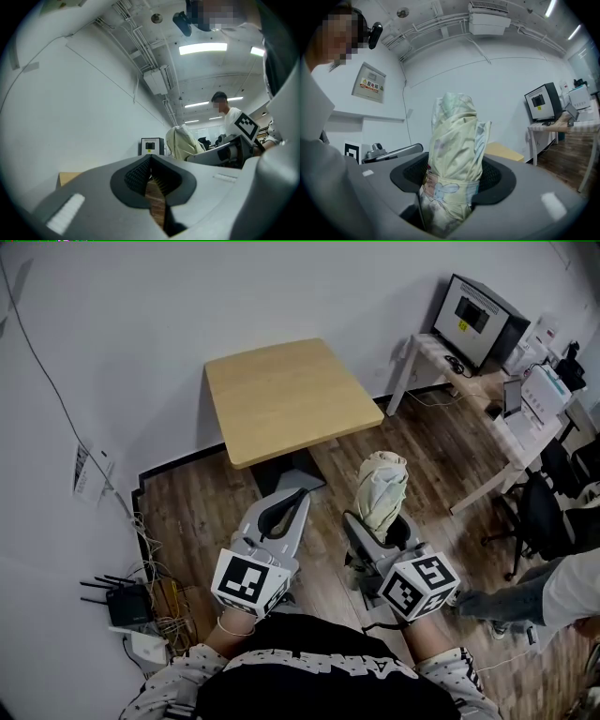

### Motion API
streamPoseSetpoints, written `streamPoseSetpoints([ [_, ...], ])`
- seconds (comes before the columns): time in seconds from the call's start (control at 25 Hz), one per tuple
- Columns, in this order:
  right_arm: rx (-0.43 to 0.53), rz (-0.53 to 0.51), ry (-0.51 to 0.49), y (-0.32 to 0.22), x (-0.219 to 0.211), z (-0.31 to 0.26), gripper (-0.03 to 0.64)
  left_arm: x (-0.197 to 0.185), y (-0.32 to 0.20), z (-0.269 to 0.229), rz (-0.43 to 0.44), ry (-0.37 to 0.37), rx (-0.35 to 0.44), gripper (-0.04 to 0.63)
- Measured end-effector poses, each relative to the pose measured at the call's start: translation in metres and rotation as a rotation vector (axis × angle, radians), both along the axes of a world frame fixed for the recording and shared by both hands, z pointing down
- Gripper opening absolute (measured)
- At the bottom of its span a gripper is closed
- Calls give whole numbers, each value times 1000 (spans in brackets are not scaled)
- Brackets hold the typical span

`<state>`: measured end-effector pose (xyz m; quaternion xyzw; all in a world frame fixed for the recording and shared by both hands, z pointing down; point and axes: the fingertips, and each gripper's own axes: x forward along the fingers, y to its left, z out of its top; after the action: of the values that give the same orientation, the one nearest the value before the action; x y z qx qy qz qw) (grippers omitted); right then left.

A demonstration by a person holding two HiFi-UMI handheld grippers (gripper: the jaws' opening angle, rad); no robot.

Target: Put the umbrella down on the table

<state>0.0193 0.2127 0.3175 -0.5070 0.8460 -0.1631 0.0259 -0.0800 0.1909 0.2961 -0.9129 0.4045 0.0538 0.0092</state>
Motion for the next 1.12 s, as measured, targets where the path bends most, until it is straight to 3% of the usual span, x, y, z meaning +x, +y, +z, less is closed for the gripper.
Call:
streamPoseSetpoints([
  [0.64,-6,53,18,-33,-27,5,310,-30,-39,4,41,24,5,3],
  [1.12,-10,73,2,-51,-19,10,310,-22,-55,11,61,5,-5,3],
])
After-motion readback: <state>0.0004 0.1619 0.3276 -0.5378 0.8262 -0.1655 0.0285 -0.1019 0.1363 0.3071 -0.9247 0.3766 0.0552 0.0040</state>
